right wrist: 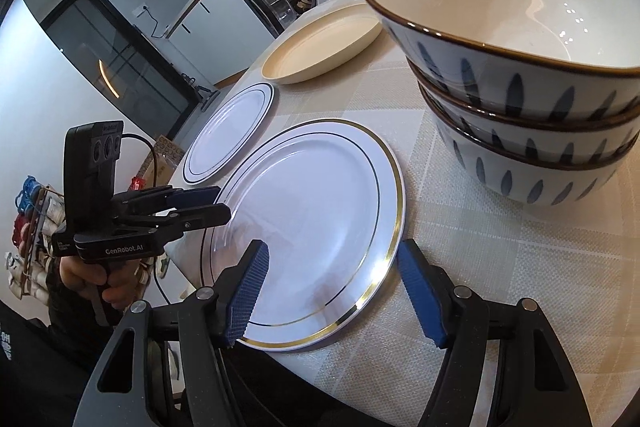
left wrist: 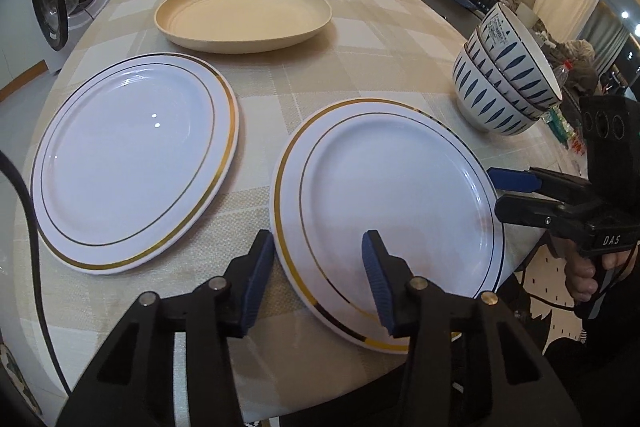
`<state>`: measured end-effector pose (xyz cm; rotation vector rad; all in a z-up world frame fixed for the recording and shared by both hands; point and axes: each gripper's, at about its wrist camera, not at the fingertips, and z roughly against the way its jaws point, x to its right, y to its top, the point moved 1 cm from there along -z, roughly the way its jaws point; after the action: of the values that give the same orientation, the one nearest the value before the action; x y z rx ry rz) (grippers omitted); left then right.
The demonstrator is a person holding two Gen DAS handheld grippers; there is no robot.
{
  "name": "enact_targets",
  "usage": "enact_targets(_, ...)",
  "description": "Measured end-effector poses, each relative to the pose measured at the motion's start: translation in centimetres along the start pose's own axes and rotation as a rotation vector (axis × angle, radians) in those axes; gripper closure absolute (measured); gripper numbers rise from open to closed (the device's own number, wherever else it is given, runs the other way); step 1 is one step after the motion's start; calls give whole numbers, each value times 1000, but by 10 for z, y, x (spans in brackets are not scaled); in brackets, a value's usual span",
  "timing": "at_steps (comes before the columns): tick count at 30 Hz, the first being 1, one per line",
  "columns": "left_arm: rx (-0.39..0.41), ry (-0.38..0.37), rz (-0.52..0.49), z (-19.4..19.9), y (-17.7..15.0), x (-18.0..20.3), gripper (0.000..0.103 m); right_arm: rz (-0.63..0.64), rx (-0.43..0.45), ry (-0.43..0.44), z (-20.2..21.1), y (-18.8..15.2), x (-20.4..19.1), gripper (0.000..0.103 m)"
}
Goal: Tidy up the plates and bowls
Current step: 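Move the right gripper to the rim of a white gold-rimmed plate, then close the right gripper on the white plate's rim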
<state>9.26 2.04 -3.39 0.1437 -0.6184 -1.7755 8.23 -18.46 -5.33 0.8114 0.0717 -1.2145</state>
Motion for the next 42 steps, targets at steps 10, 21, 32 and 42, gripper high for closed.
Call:
enact_targets(10, -56, 74, -43, -6, 4, 8, 45, 36, -32, -40, 1, 1, -3, 38)
enact_targets(21, -124, -128, -24, -15, 16, 14, 12, 41, -168, -72, -8, 15, -3, 32)
enact_targets(32, -100, -112, 15, -10, 16, 9, 35, -45, -139, 63, 3, 10, 11, 32)
enact_targets(42, -79, -103, 27, -5, 13, 3, 48, -35, -123, 40, 5, 9, 7, 32)
